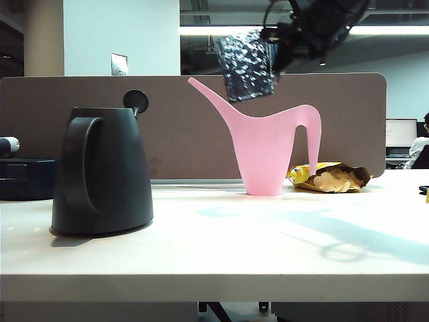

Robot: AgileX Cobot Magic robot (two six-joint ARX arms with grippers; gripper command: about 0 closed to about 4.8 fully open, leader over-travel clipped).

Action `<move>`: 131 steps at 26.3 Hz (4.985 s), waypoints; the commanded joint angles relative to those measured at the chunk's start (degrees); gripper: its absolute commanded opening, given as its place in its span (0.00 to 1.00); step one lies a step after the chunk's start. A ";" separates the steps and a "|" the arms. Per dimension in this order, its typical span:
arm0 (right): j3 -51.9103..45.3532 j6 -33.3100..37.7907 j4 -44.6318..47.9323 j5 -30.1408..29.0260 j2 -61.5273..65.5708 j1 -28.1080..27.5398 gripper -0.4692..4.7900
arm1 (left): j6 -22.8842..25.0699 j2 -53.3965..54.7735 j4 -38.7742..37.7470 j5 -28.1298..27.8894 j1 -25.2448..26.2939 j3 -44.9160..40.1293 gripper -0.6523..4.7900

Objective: Pour the water from the cup into the kettle.

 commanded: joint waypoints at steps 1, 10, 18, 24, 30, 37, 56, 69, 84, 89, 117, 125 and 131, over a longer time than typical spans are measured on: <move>2.32 -1.60 -0.15 3.58 -0.37 2.40 0.07 | 0.17 0.04 0.37 -0.13 0.00 0.15 0.11; 6.78 -9.09 -0.37 12.41 0.07 10.34 0.07 | 0.17 0.04 0.42 -0.11 0.00 0.15 0.11; 12.20 -11.15 -0.66 16.46 4.70 14.78 0.07 | 0.15 0.04 0.42 -0.11 0.00 0.17 0.11; 20.55 -17.57 -3.93 20.00 11.67 17.64 0.07 | 0.15 0.04 0.39 -0.09 0.00 0.17 0.11; 24.61 -24.70 -5.18 21.44 15.87 19.76 0.07 | 0.15 0.04 0.39 -0.09 0.00 0.17 0.11; 24.65 -32.81 -4.42 23.98 17.55 21.11 0.07 | 0.15 0.04 0.39 -0.11 0.00 0.17 0.11; 24.65 -48.41 -0.94 28.76 18.45 26.03 0.07 | 0.22 0.04 0.39 -0.17 0.00 0.15 0.11; 24.65 -57.48 2.34 31.87 21.14 28.68 0.07 | 0.20 0.04 0.37 -0.13 0.00 0.15 0.11; 24.65 -64.67 4.85 33.00 21.62 29.05 0.07 | 0.20 0.04 0.35 -0.13 0.00 0.13 0.11; 24.65 -66.34 6.14 33.05 21.62 29.09 0.07 | 0.20 0.04 0.35 -0.15 0.00 0.13 0.11; 24.65 -71.89 8.02 33.97 21.81 30.32 0.07 | 0.17 0.04 -1.84 -1.88 0.00 0.11 0.11; 24.65 -73.24 8.13 34.12 21.81 30.38 0.07 | 0.17 0.04 -1.81 -2.34 0.00 0.11 0.11; 24.65 -73.18 8.26 34.21 21.81 30.42 0.07 | 0.17 0.04 -1.81 -2.69 0.00 0.11 0.11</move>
